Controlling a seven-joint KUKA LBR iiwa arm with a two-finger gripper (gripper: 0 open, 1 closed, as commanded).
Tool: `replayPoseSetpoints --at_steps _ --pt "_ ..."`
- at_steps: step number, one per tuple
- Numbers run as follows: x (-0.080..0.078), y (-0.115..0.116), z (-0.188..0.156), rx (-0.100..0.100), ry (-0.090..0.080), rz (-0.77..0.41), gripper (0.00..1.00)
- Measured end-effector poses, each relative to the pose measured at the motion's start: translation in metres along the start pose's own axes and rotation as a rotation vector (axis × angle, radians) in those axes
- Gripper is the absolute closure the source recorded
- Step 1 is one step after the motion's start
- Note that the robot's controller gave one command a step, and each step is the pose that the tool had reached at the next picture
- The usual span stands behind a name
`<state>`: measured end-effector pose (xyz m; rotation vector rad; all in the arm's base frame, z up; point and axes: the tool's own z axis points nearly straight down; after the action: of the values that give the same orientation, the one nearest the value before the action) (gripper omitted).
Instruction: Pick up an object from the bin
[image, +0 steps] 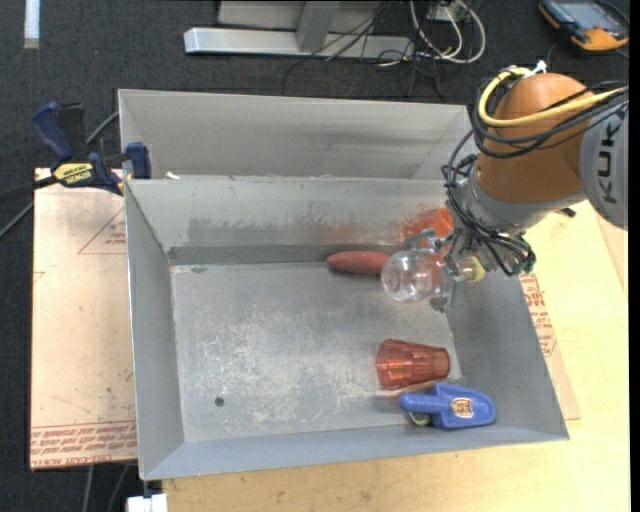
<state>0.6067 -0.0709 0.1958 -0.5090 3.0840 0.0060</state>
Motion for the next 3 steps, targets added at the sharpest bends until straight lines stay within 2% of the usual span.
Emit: replayPoseSetpoints --at_steps 3 --pt "0.0000 -0.0001 0.0000 0.000 0.000 0.000 1.00"
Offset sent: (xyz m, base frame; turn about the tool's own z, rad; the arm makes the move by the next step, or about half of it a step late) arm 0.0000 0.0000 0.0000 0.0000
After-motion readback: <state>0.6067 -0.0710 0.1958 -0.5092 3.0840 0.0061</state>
